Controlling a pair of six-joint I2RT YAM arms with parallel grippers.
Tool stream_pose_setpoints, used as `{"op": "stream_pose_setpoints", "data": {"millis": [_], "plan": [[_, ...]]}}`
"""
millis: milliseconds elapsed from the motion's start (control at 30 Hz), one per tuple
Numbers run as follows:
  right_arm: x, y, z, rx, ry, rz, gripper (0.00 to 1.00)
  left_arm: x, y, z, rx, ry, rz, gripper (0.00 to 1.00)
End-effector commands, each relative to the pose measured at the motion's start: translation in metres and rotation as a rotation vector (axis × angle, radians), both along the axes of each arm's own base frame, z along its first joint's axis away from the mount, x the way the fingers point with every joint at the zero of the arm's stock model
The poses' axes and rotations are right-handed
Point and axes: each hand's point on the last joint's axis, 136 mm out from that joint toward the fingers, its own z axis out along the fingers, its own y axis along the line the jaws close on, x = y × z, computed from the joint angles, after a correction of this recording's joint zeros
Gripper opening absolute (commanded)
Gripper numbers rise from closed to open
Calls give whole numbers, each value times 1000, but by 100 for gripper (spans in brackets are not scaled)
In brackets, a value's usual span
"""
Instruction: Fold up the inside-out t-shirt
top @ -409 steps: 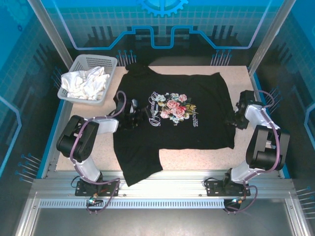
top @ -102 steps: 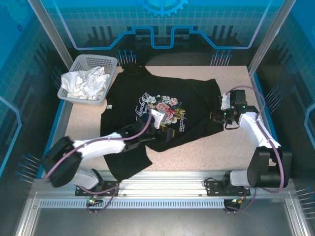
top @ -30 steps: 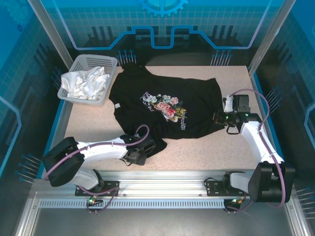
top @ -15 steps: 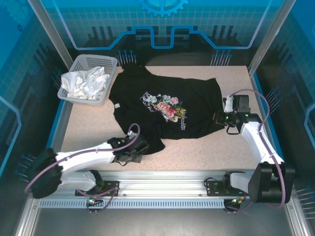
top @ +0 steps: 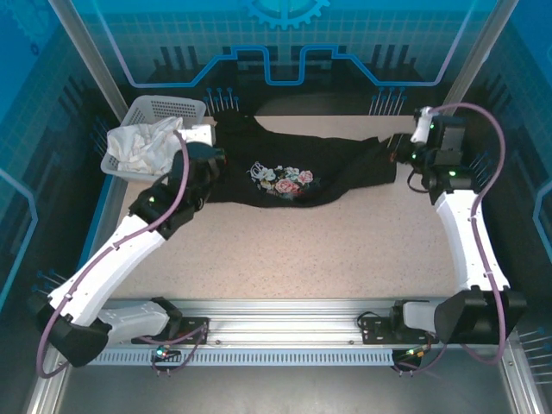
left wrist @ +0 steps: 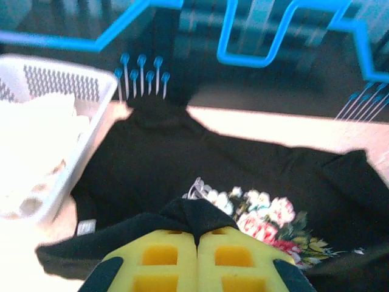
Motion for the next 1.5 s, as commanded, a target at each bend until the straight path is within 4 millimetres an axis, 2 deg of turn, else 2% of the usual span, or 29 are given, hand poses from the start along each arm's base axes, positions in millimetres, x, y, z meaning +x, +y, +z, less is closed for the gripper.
{"op": "stream_pose_setpoints", "data": {"millis": [0,100,200,333,400,467,500,600,700,800,933,1033,1133,1200,1267,1367,1467], "plan": [[-37,-8,80,-82,-161,-27,0,-30,11,87,1,-207,-57,0],[-81,-9,126,-123,-258,-41,0,-73,13,139,-34,-329,-150,0],[-129,-8,165,-154,-362,-47,0,-121,8,181,-124,-451,-323,0],[-187,-8,210,-194,-494,-73,0,-171,23,232,-262,-598,-422,0],[-206,-9,227,-213,-542,-84,0,-177,32,245,-258,-633,-395,0],[-219,-10,241,-233,-576,-95,0,-168,38,250,-209,-625,-337,0],[-221,-11,245,-240,-584,-99,0,-158,40,250,-168,-611,-294,0],[-208,-14,246,-264,-574,-111,0,-112,43,241,-20,-566,-119,0],[-174,-22,234,-296,-523,-131,0,-58,46,225,-7,-481,-45,0],[-129,-28,220,-320,-492,-139,0,-2,48,211,5,-417,-2,0],[-52,-30,188,-324,-417,-107,0,71,42,185,51,-333,13,0],[-9,-27,166,-299,-372,-71,0,111,40,170,76,-298,23,0],[13,-24,159,-278,-353,-49,0,130,38,168,92,-292,22,0],[17,-23,159,-275,-347,-37,0,131,36,174,96,-306,15,0],[13,-22,164,-278,-357,-35,0,125,37,182,91,-324,8,0],[-6,-21,177,-292,-386,-37,0,102,39,198,67,-362,-10,0],[-36,-21,193,-310,-421,-49,0,57,42,226,16,-438,-48,0]]}}
